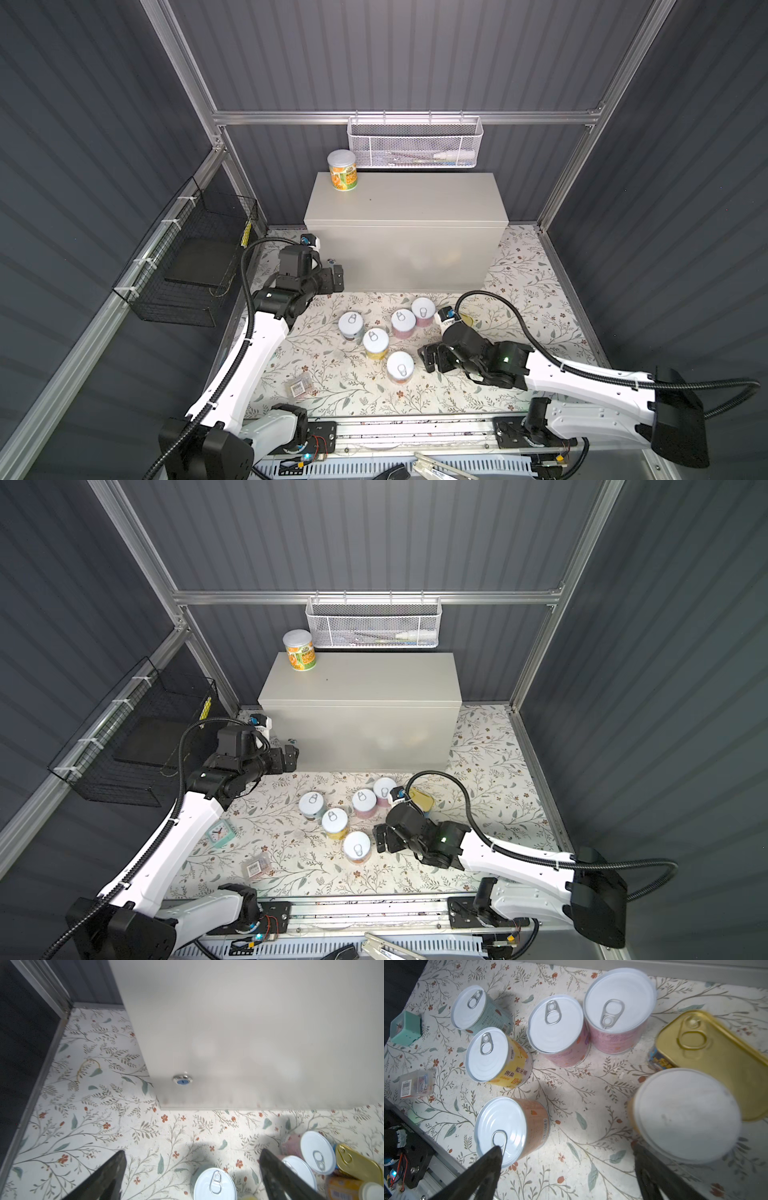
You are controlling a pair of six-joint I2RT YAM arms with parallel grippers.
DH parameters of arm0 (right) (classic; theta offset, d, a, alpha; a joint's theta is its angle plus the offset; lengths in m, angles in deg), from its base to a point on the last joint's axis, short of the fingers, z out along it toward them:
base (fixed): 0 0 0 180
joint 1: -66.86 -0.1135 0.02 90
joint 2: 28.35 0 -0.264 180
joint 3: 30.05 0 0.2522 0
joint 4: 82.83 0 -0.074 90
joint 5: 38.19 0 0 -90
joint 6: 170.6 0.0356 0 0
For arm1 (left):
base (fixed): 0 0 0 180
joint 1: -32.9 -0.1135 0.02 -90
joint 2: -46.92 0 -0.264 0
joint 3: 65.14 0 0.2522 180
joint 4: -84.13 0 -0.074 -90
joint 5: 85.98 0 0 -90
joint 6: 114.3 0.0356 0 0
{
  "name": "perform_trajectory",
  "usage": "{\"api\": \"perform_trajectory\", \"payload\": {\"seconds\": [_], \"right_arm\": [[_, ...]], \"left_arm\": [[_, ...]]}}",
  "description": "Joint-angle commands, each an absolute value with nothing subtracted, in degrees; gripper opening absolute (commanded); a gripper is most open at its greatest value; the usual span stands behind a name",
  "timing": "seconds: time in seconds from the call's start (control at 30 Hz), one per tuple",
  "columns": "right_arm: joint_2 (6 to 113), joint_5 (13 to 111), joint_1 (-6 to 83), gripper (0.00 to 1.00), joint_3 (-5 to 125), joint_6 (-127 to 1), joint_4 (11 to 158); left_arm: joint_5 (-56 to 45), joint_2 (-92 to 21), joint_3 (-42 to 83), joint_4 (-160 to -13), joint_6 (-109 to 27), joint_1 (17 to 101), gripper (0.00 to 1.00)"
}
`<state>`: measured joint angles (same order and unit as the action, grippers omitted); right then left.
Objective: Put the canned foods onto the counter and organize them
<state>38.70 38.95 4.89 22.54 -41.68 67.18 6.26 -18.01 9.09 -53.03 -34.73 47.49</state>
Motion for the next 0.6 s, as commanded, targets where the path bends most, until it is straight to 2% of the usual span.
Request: {"api": "perform_trajectory", "payload": {"seconds": [0.0, 0.57], "right_arm": [[42.7, 37.4, 2.2, 0.99, 25.5, -38.4, 68.0], [57.9, 41.7, -3.7, 0.99, 38.5, -34.7, 61.6]], "left_arm": [[0.6, -15.2, 7.5, -53.1, -35.6, 47.8, 1.00], [-2.0, -8.0, 4.1, -54.1, -37.2, 47.8, 1.00]]}}
